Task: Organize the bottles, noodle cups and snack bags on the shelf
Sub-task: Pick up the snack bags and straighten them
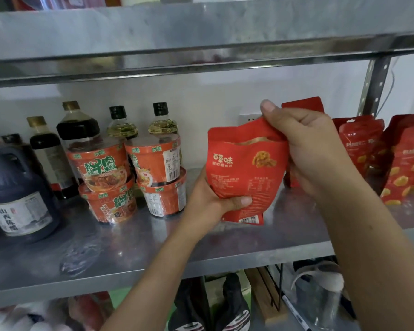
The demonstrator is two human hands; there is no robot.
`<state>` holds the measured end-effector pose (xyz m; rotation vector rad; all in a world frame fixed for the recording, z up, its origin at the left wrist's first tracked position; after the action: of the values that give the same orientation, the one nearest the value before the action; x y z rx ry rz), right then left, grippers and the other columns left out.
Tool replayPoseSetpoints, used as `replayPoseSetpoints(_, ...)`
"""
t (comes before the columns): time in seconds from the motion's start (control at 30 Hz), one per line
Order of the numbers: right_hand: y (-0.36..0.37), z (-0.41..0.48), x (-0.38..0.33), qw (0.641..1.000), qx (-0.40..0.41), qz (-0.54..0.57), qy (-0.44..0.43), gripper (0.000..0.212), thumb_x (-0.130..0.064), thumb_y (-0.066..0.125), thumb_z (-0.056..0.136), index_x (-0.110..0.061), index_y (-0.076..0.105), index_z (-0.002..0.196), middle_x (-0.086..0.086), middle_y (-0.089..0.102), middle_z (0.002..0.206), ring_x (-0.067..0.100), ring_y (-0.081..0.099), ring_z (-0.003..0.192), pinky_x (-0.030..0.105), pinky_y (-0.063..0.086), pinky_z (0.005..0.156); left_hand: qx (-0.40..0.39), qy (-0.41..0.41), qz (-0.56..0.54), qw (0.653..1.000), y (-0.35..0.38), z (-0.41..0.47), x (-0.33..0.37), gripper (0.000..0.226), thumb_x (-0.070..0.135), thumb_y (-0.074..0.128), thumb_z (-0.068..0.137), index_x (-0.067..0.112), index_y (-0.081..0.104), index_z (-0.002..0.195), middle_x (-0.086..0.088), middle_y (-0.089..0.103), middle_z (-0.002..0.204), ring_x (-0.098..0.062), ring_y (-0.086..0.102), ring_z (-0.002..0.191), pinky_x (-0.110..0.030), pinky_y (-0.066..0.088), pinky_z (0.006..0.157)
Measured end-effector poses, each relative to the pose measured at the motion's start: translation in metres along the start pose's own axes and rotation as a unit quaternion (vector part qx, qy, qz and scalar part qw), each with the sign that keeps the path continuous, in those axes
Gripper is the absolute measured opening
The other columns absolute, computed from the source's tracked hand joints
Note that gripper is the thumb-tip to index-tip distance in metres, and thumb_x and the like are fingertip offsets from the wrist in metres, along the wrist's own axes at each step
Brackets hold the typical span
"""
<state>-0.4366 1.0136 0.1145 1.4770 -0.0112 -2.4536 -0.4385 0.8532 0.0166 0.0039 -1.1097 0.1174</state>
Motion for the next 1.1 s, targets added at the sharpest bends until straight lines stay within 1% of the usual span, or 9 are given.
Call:
replayPoseSetpoints(0.1,0.003,0.0,-0.001,1.0,0.009,0.014,0.014,0.03,-0.026,0.067,0.093,-0.001,0.071,0.076,0.007,0.07,0.063,0.018,0.067,0.057,0.028,0.056,0.058,-0.003,0.01,0.023,1.0,0.0,-0.002,0.001,0.062,-0.006,0.088,0.063,0.029,0.06,0.106,0.023,0.075,0.093,0.001,0.071,0.093,-0.016,0.055,0.075)
replayPoseSetpoints(0.3,0.012,-0.009,0.001,1.0,0.003,0.012,0.021,0.037,-0.031,0.068,0.091,-0.004,0.062,0.067,0.01,0.051,0.056,0.015,0.054,0.047,0.023,0.047,0.052,-0.021,0.015,-0.001,1.0,-0.001,-0.006,0.004,0.052,-0.019,0.079,0.066,0.02,0.064,0.097,0.017,0.076,0.084,-0.001,0.072,0.084,-0.016,0.055,0.069)
replayPoseSetpoints(0.53,-0.002,-0.026,-0.018,1.0,0.025,0.012,0.006,0.035,-0.03,0.067,0.093,-0.01,0.066,0.064,0.001,0.057,0.05,0.011,0.057,0.044,0.022,0.049,0.051,-0.06,0.017,-0.017,0.998,0.023,-0.004,0.013,0.052,-0.022,0.078,0.066,0.019,0.062,0.094,0.02,0.075,0.079,0.003,0.071,0.078,-0.014,0.055,0.064)
replayPoseSetpoints(0.67,-0.033,-0.042,-0.039,0.996,0.083,-0.015,-0.005,0.034,-0.032,0.067,0.093,-0.003,0.067,0.075,0.011,0.06,0.063,0.017,0.061,0.052,0.028,0.054,0.055,-0.103,0.019,-0.037,0.994,0.062,0.004,0.017,0.053,-0.019,0.079,0.064,0.021,0.063,0.095,0.017,0.076,0.082,-0.002,0.073,0.082,-0.022,0.058,0.066)
replayPoseSetpoints(0.77,-0.065,-0.063,-0.059,0.989,0.142,-0.039,-0.026,0.037,-0.039,0.062,0.095,-0.016,0.072,0.068,0.005,0.069,0.064,0.016,0.067,0.057,0.027,0.055,0.054,-0.15,0.021,-0.056,0.987,0.103,0.007,0.02,0.051,-0.014,0.081,0.064,0.019,0.065,0.099,0.012,0.077,0.086,-0.007,0.074,0.086,-0.026,0.059,0.071)
replayPoseSetpoints(0.83,-0.088,-0.081,-0.07,0.978,0.181,-0.103,-0.027,0.038,-0.052,0.057,0.092,-0.02,0.075,0.081,0.001,0.075,0.074,0.015,0.073,0.068,0.025,0.056,0.06,-0.187,0.023,-0.075,0.979,0.137,0.005,0.024,0.052,-0.012,0.082,0.063,0.013,0.065,0.106,0.008,0.077,0.09,-0.009,0.073,0.089,-0.027,0.058,0.075)
replayPoseSetpoints(0.97,-0.137,-0.134,-0.086,0.943,0.232,-0.238,-0.012,0.061,-0.071,0.053,0.08,-0.021,0.07,0.112,0.0,0.078,0.099,0.015,0.075,0.092,0.029,0.06,0.077,-0.281,0.021,-0.114,0.953,0.212,-0.019,0.032,0.063,-0.009,0.085,0.064,0.013,0.06,0.117,0.003,0.073,0.104,-0.003,0.071,0.093,-0.023,0.057,0.08)
replayPoseSetpoints(1.03,-0.159,-0.168,-0.097,0.932,0.249,-0.265,-0.007,0.056,-0.064,0.053,0.076,-0.024,0.069,0.113,-0.004,0.078,0.095,0.012,0.075,0.087,0.024,0.059,0.072,-0.344,0.032,-0.116,0.931,0.249,-0.045,0.039,0.068,0.004,0.087,0.063,0.009,0.058,0.124,0.0,0.073,0.109,-0.006,0.071,0.1,-0.021,0.056,0.083)
replayPoseSetpoints(1.1,-0.182,-0.204,-0.107,0.913,0.28,-0.297,0.021,0.053,-0.058,0.055,0.08,-0.021,0.07,0.114,-0.005,0.077,0.088,0.007,0.075,0.077,0.019,0.056,0.066,-0.395,0.036,-0.117,0.911,0.283,-0.072,0.042,0.067,0.006,0.088,0.062,0.014,0.058,0.122,0.004,0.072,0.11,-0.004,0.07,0.099,-0.02,0.056,0.082)
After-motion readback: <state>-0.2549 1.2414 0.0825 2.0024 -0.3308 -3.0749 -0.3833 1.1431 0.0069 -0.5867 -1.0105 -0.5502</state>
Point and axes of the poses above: each hand's wrist, its own z-axis towards the middle knuckle, its own y-axis out of the palm, x = y × z, the point moved 8 cm from there along z, towards the middle knuckle
